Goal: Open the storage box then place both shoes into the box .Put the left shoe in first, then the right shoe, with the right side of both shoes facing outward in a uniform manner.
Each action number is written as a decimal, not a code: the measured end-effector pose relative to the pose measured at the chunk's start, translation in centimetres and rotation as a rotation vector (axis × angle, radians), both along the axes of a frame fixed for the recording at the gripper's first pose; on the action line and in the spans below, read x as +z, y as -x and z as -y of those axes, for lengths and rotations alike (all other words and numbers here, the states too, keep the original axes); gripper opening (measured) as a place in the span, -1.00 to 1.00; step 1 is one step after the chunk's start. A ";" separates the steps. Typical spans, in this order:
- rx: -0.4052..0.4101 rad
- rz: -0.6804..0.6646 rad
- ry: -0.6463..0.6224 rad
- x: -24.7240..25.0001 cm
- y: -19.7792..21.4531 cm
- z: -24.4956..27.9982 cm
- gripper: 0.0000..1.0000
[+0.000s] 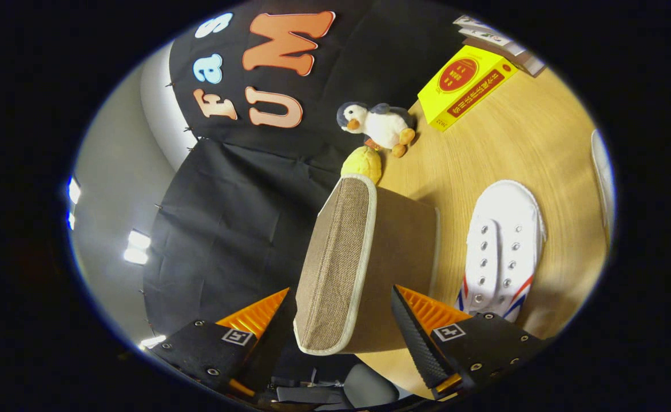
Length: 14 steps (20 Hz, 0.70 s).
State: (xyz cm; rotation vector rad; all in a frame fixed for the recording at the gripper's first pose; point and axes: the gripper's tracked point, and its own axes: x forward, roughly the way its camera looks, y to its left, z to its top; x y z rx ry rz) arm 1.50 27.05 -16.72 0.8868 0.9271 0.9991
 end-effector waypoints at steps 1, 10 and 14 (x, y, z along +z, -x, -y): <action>0.012 -0.015 -0.013 -0.3 -0.1 -0.4 0.96; 0.113 -0.098 -0.125 0.4 1.1 -2.8 0.92; 0.119 -0.107 -0.147 0.9 1.2 -3.0 0.86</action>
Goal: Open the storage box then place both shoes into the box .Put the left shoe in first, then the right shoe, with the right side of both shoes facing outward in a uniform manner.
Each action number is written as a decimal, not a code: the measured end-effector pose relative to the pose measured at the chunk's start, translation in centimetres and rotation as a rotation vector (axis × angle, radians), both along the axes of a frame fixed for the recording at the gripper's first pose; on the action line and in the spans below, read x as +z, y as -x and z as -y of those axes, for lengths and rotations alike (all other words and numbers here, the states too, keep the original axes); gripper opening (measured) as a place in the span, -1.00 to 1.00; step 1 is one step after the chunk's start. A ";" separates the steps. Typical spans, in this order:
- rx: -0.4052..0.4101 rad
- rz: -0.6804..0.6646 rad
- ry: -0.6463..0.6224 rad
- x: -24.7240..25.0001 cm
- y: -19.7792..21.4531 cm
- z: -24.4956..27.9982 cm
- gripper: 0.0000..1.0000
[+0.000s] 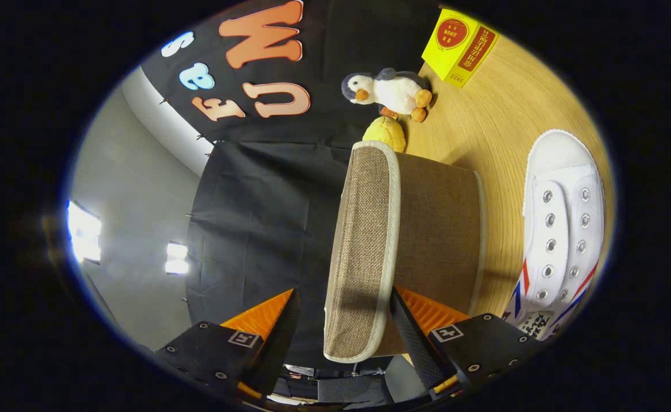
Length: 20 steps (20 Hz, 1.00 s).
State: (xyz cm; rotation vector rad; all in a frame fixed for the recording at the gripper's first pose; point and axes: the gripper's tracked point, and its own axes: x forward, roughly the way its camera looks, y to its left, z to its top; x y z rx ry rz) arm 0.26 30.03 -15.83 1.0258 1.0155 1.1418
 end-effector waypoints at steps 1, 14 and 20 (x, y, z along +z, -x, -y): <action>-0.007 0.002 0.006 -0.3 -0.2 0.0 0.68; -0.123 0.036 -0.008 3.3 -0.9 1.8 -0.99; -0.148 0.146 0.039 9.2 -0.8 0.3 -0.99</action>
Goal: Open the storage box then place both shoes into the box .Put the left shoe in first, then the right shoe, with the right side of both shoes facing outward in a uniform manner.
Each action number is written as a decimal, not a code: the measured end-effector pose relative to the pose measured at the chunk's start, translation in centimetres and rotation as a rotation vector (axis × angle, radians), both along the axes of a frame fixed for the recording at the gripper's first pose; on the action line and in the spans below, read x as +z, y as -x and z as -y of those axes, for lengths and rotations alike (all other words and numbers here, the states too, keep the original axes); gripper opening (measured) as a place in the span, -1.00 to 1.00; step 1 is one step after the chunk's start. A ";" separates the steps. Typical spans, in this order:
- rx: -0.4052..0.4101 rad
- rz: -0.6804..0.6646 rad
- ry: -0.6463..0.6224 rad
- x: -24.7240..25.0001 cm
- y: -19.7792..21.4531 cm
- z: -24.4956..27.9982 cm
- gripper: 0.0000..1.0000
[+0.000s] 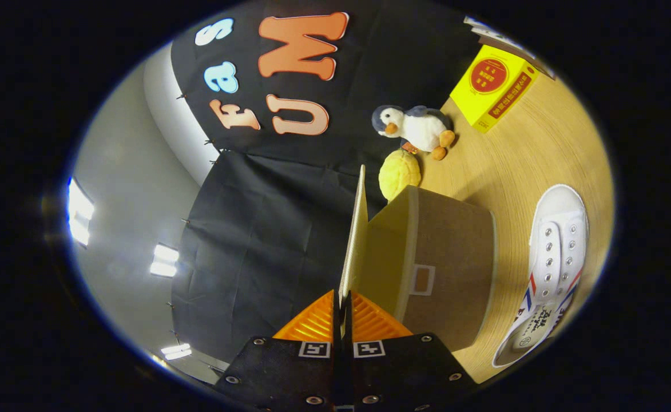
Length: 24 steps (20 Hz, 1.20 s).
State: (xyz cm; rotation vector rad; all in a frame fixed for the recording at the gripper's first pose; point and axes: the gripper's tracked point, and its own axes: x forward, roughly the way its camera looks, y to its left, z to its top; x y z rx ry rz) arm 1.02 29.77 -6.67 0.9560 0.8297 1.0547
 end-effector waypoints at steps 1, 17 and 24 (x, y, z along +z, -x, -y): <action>-0.008 0.029 0.031 0.8 0.1 -0.5 -0.99; -0.005 0.379 0.376 9.9 4.0 -18.7 -0.77; -0.041 0.466 0.523 7.4 3.8 -21.4 0.70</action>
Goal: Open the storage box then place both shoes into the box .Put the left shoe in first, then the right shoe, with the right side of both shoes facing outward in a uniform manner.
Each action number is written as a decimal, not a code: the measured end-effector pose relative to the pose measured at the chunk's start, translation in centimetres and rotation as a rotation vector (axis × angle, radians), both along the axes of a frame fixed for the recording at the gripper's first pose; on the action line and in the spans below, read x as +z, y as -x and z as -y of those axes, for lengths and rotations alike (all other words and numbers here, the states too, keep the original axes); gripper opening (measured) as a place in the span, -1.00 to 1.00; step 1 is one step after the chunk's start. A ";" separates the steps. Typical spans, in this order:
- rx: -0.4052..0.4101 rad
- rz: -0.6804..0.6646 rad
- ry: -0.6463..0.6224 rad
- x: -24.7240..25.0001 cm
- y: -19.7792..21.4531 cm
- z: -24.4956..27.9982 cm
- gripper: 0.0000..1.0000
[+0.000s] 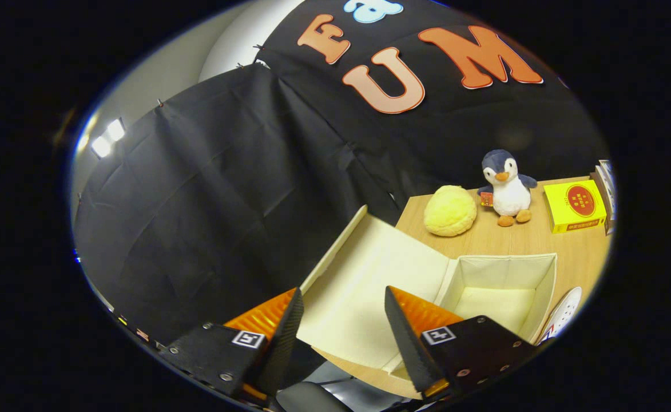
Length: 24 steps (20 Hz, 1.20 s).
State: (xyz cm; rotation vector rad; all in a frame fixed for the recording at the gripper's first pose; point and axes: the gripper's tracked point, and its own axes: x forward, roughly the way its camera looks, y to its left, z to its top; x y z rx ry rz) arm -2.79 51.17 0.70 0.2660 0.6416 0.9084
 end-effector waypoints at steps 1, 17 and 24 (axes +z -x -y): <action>-0.018 0.014 0.020 -0.4 -0.3 0.6 0.96; -0.357 -0.023 0.253 -9.1 -6.4 22.4 0.96; -0.411 -0.128 0.387 -14.9 -5.8 30.5 0.97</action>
